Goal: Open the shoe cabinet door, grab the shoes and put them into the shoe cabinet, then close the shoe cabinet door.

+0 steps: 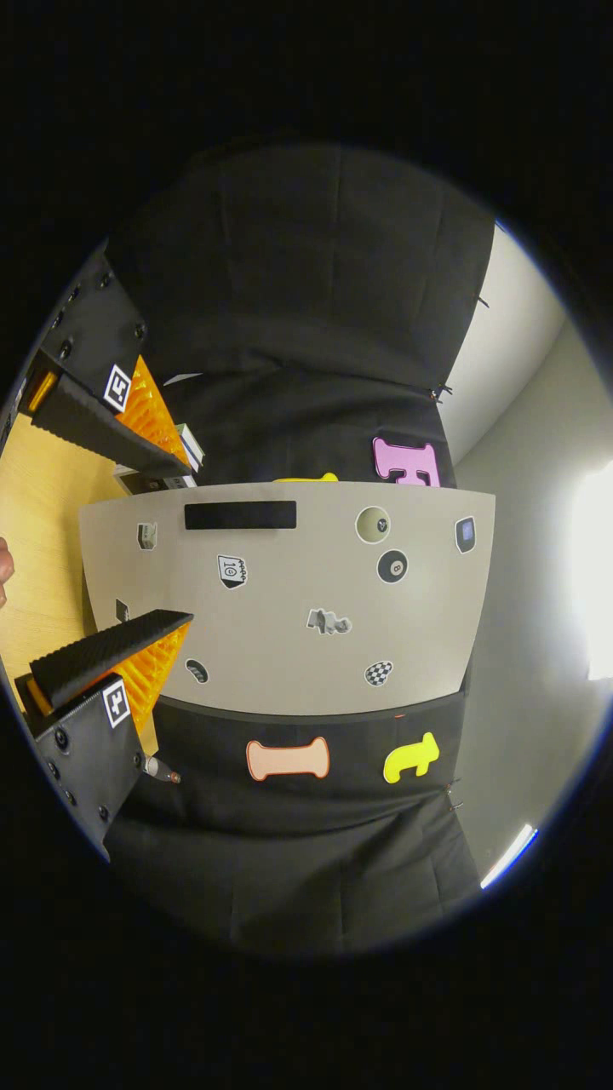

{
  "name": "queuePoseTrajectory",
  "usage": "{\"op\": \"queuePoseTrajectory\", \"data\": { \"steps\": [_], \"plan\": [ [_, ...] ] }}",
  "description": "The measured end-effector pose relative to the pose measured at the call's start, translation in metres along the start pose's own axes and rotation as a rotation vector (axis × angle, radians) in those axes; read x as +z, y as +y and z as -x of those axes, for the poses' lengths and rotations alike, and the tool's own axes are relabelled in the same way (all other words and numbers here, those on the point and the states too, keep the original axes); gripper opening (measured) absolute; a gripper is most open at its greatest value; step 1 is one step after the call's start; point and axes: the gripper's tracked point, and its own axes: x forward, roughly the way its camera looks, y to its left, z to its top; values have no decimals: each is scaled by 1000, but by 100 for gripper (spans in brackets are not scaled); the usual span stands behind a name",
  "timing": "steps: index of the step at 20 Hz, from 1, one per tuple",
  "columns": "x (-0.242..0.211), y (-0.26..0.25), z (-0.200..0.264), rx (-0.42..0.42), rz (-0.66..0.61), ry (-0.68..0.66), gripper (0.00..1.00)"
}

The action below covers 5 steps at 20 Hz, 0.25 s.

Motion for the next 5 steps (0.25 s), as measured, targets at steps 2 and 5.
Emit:
{"op": "queuePoseTrajectory", "data": {
  "steps": [2,5],
  "plan": [
    [0,-2,-1,-1,4,0,98],
    [-3,-3,-2,-1,0,7,98]
  ]
}}
